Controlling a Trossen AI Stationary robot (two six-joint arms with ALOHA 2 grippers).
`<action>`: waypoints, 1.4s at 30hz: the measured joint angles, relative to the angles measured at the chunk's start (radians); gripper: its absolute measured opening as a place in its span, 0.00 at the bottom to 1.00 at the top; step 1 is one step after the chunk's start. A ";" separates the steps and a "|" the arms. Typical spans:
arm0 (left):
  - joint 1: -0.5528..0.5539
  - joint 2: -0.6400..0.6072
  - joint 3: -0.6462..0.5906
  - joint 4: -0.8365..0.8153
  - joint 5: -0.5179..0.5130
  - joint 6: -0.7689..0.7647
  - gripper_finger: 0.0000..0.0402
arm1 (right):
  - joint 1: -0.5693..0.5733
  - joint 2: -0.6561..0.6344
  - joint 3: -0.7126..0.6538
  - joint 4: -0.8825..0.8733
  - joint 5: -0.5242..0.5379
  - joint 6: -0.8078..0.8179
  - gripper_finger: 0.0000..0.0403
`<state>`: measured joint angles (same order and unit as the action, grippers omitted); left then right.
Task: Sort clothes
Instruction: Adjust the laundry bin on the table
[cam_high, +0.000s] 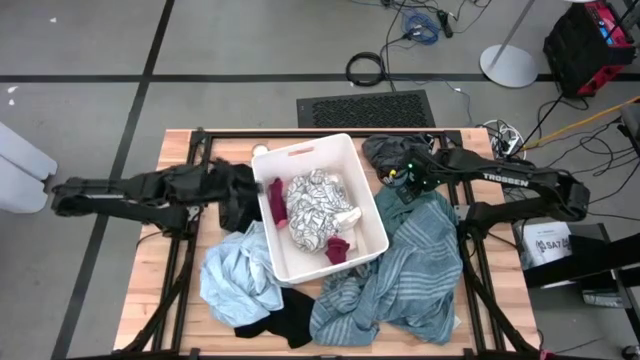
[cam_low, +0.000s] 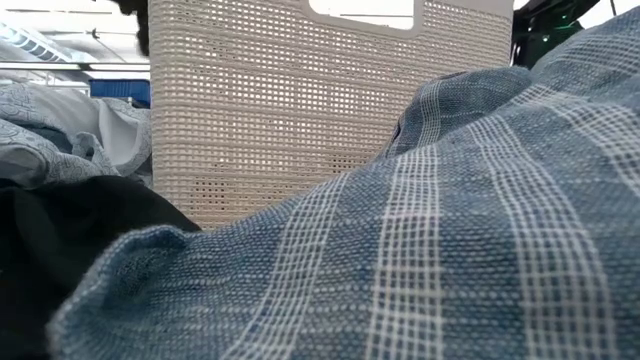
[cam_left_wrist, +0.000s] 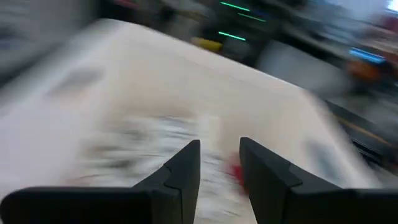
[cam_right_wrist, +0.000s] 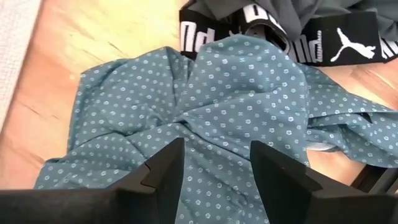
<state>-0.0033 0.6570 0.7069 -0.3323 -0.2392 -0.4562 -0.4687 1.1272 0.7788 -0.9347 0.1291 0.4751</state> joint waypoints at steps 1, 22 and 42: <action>0.000 -0.018 0.000 -0.036 -0.100 -0.017 0.30 | 0.002 -0.003 0.000 0.001 0.001 0.000 0.42; 0.077 0.104 0.001 -0.260 -0.284 -0.289 0.06 | 0.013 -0.006 0.000 0.004 0.001 0.000 0.42; 0.328 0.282 0.001 0.056 -0.095 -0.051 0.02 | 0.013 -0.135 0.000 0.213 -0.015 -0.040 0.42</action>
<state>0.3251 0.9387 0.7074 -0.2765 -0.3337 -0.5071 -0.4561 0.9918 0.7788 -0.7221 0.1142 0.4354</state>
